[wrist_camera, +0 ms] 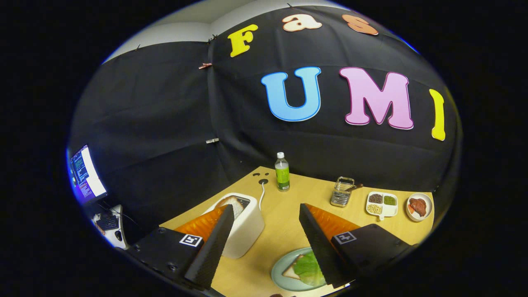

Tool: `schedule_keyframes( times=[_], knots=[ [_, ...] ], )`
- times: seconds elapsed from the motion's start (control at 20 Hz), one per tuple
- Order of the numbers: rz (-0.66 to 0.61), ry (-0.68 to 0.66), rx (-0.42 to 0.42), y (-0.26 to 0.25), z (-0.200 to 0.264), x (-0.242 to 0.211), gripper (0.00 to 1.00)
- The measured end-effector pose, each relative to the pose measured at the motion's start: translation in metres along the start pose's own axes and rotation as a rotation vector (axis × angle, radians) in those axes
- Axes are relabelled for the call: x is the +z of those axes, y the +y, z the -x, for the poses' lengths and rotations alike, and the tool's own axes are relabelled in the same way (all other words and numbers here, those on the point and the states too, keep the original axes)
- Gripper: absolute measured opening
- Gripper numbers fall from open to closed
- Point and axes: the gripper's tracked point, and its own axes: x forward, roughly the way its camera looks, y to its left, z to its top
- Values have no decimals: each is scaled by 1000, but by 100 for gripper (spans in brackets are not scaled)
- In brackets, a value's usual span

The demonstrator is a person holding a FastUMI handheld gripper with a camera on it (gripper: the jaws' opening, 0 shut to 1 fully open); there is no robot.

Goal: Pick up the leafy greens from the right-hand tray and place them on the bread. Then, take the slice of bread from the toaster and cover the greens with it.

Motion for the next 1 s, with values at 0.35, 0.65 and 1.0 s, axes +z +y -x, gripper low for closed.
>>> schedule_keyframes(
  times=[0.35,0.65,1.0],
  knots=[
    [-23,-4,36,53,-45,7,99],
    [-52,75,35,74,-87,-24,99],
    [-120,223,0,93,-147,-87,98]
  ],
)
